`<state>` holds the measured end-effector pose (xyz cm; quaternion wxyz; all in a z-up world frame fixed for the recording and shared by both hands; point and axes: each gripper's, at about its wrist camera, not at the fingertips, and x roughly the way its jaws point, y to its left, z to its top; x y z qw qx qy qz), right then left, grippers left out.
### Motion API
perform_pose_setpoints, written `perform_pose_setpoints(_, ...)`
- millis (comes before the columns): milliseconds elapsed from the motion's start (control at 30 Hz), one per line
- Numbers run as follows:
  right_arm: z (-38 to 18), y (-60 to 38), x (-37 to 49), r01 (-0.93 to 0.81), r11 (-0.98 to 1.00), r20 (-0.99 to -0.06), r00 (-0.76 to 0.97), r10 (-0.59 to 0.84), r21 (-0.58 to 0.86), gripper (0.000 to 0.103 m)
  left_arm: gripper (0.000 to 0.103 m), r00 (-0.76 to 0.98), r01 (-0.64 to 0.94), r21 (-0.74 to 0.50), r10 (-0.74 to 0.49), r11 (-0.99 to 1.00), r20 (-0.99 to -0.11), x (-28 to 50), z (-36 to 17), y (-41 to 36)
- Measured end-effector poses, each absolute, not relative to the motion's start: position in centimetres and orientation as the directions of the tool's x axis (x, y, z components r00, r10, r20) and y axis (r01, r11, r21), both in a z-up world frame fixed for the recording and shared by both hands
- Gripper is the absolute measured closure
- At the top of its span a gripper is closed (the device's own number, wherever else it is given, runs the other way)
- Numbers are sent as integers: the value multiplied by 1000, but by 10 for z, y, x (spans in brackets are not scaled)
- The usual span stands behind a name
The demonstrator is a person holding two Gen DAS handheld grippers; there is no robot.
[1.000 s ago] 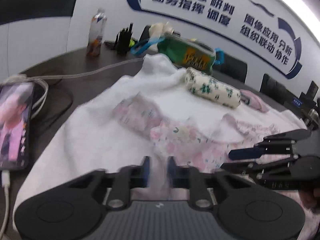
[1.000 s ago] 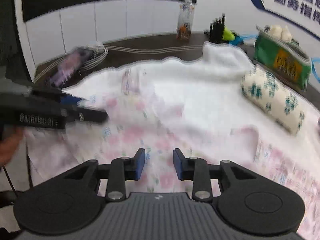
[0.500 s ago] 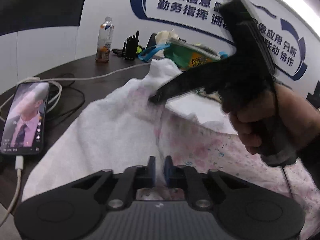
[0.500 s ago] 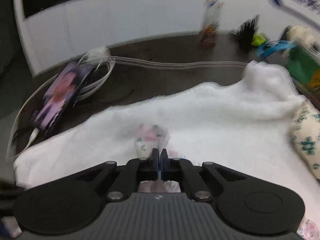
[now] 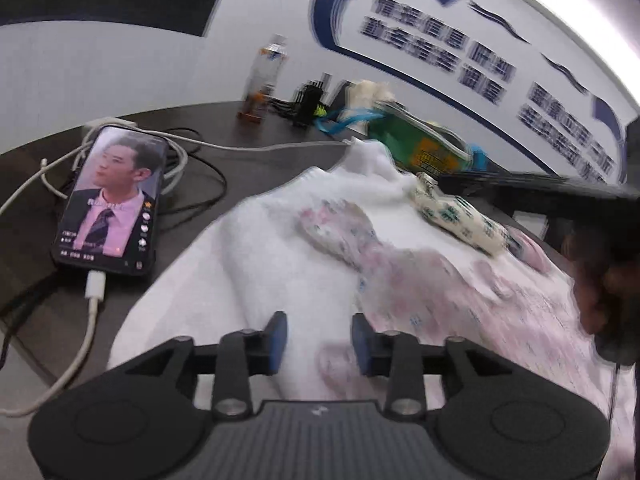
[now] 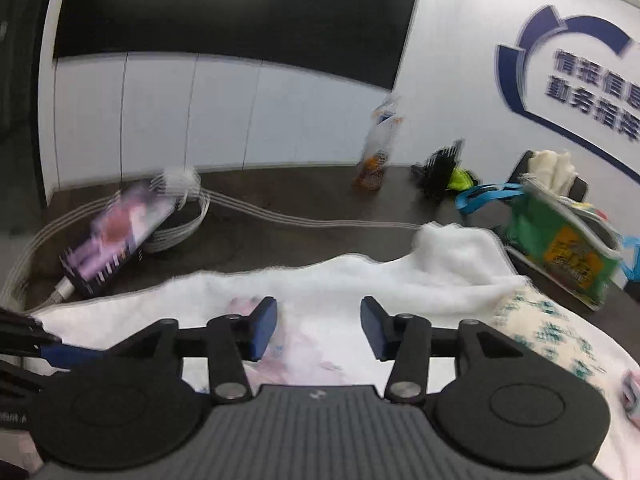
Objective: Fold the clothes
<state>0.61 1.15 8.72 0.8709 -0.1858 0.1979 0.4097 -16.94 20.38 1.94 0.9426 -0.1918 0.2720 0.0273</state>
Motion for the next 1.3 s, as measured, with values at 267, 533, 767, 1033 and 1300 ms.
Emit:
perform_pose_setpoints(267,60,-82,-35,-819,572,-631,419,653,49,71,94,814,-55,-265,-111,963,-571,-162,20,170)
perform_pose_setpoints(533,41,-88,-35,-835,542,-667,348,658,99,81,86,830,-17,-287,-146,958,-538,-171,50,183)
perform_pose_setpoints(767,79,-63,40,-768,635,-579,480,659,87,51,46,765,-137,-347,-124,928,-632,-39,75,212)
perform_pose_setpoints(1033,29,17,130,-761,631,-743,336,578,147,65,101,732,-142,-358,-145,923,-666,7,41,207)
perform_pose_setpoints(1300,50,-3,75,-756,646,-506,600,620,-104,101,100,896,-83,-270,-47,959,-441,-17,54,200)
